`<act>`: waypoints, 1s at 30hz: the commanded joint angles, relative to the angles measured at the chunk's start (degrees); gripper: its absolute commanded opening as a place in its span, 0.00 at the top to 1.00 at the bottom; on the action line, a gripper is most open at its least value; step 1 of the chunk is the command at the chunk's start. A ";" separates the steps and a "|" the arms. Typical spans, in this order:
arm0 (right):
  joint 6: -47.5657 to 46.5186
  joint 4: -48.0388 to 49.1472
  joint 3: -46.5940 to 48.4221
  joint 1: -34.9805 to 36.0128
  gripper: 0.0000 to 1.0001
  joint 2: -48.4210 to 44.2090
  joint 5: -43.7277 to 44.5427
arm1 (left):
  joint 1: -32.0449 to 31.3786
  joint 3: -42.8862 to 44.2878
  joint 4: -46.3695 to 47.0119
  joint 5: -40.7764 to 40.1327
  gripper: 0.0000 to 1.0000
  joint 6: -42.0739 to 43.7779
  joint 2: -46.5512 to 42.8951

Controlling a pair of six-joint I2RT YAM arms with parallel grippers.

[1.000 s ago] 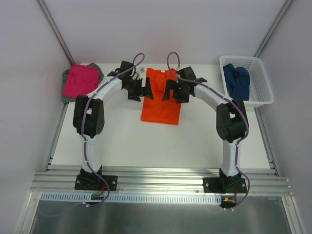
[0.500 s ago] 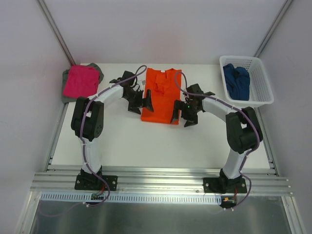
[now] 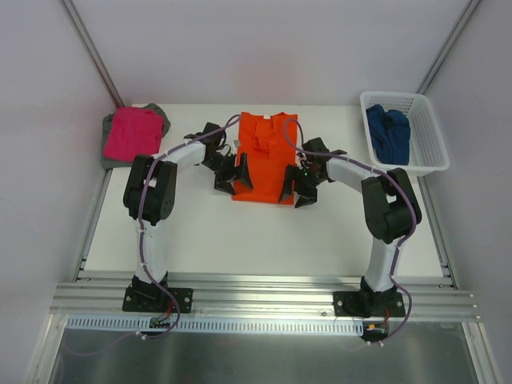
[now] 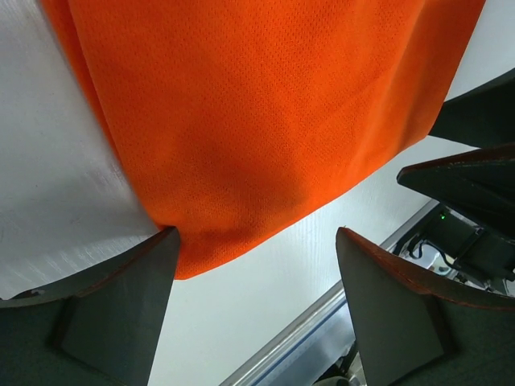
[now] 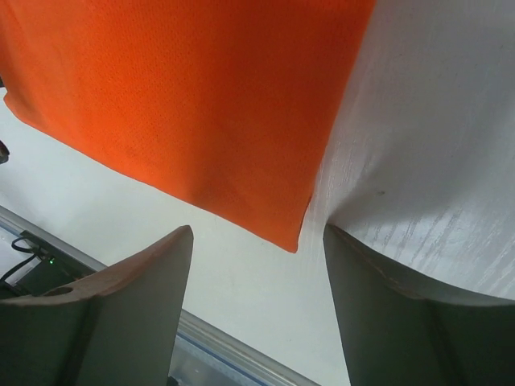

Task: Fold and stack the t-shirts
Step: Fold the tshirt

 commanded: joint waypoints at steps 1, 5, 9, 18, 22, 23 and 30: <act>1.33 1.36 1.50 0.09 0.32 0.48 -0.93 | 0.92 0.71 -0.64 2.09 0.21 -0.81 -0.41; 1.51 1.01 1.85 0.18 0.36 0.22 -0.84 | 1.63 -0.08 -0.64 0.60 0.21 -0.90 -2.60; 1.59 0.92 1.67 0.00 0.41 -0.30 -0.66 | 2.68 -2.88 -0.72 -1.59 0.21 -0.29 -6.03; 1.51 2.23 -1.13 -0.17 0.67 -1.97 -0.57 | 2.77 -7.20 0.06 -1.51 0.28 0.59 -8.23; 1.16 2.85 -2.81 -0.43 0.68 -2.94 -0.31 | 2.42 -7.37 0.42 0.25 0.44 0.16 -6.83; 1.07 2.85 -3.16 -0.52 0.68 -3.12 -0.14 | 2.33 -7.55 0.68 0.42 0.46 -0.19 -6.74; 0.45 3.20 -5.80 -1.05 0.68 -5.31 0.83 | 2.16 -9.75 2.17 1.83 0.51 -1.60 -5.77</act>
